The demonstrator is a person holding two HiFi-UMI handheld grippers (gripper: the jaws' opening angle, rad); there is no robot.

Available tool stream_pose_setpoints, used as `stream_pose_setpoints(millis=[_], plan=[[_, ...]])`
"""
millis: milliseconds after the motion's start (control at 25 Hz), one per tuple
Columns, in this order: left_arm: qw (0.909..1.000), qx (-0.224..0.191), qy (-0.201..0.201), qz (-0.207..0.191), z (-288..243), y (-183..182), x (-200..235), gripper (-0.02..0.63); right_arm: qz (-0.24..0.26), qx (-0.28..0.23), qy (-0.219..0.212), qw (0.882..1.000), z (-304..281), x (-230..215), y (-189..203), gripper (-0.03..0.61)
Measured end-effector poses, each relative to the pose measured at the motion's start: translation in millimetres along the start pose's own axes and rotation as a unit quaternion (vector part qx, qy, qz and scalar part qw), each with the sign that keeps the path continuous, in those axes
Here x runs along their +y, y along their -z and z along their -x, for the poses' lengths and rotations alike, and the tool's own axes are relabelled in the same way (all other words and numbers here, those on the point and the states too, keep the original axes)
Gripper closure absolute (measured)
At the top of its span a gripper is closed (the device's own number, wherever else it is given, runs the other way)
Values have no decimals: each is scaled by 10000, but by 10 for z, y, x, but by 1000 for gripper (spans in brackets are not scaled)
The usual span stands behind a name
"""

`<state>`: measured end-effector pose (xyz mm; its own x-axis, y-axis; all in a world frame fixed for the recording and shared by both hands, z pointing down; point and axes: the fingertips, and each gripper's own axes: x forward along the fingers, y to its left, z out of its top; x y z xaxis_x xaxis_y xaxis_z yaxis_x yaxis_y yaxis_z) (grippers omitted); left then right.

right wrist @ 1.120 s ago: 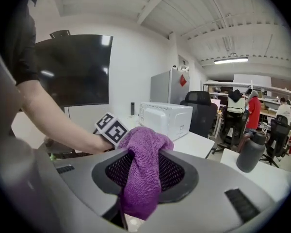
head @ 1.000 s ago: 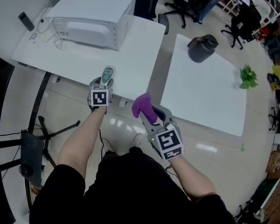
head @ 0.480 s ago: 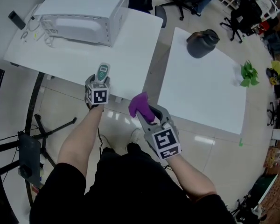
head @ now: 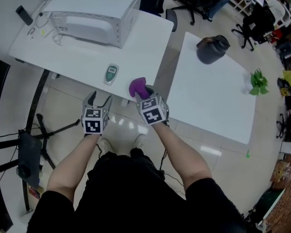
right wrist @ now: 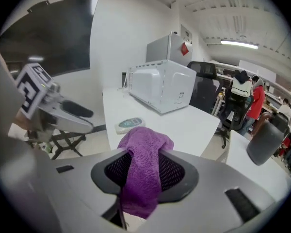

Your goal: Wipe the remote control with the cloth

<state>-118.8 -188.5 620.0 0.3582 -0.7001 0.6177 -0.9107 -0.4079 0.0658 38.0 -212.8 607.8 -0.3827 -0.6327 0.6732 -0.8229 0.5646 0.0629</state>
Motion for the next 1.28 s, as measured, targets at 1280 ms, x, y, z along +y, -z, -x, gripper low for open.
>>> stream_pose_setpoints(millis=[1280], plan=[[9693,-2035,1023,-922,2007,-1087,-773,543,161,-1969,170,9801,1821,990,-988,486]])
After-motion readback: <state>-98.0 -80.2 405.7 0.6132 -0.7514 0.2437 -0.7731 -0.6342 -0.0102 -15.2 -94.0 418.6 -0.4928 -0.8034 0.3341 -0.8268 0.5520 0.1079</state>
